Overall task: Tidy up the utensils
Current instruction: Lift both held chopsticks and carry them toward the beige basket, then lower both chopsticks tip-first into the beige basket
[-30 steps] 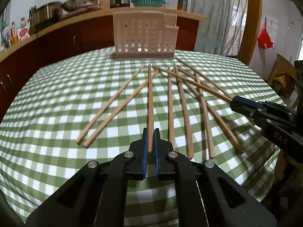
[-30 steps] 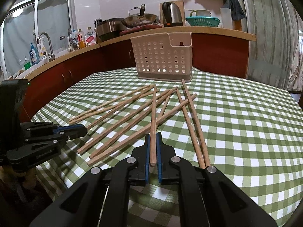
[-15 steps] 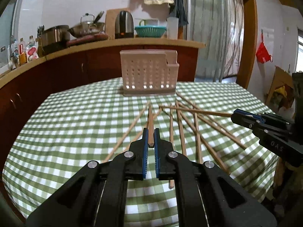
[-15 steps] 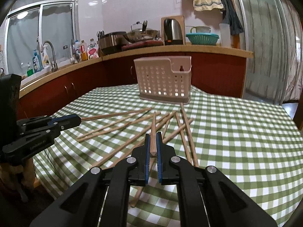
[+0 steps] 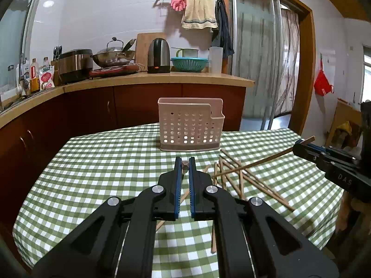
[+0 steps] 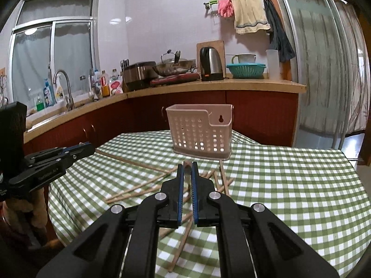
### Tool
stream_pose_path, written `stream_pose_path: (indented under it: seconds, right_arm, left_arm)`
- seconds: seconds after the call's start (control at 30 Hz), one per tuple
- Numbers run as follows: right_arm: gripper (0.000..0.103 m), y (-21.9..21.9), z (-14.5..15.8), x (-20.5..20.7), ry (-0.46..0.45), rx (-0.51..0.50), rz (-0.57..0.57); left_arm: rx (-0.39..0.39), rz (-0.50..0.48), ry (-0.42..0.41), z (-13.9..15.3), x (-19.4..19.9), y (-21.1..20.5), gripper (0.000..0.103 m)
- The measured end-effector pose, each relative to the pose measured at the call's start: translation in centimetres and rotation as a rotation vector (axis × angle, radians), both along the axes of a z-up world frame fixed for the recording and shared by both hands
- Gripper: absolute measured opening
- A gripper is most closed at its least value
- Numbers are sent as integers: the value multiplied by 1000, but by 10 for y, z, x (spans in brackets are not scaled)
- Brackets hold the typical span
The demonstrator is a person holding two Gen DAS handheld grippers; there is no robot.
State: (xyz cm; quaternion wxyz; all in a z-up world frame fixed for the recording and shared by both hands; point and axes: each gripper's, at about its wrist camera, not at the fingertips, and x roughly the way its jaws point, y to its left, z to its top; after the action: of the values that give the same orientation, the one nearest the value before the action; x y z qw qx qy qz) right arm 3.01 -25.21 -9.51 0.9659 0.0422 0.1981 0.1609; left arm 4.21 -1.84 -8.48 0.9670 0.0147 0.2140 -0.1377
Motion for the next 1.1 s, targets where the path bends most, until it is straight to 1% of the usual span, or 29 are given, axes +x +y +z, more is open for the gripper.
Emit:
stream_pose_path:
  seconds: [0.2, 0.4, 0.7, 0.9, 1.1]
  right_arm:
    - [7, 4, 12, 18, -15, -2, 4]
    - [7, 11, 22, 38, -40, -12, 12]
    - [7, 18, 33, 69, -66, -12, 8]
    - [7, 22, 39, 79, -72, -4, 15]
    - [7, 20, 54, 80, -100, 15, 28]
  left_arm:
    - [-19, 2, 6, 15, 18, 10, 6]
    - [-44, -11, 24, 23, 38, 14, 6]
    - [-43, -44, 19, 39, 70, 12, 6]
    - [-73, -55, 15, 46, 86, 13, 6]
    - [-82, -67, -20, 63, 88, 14, 6]
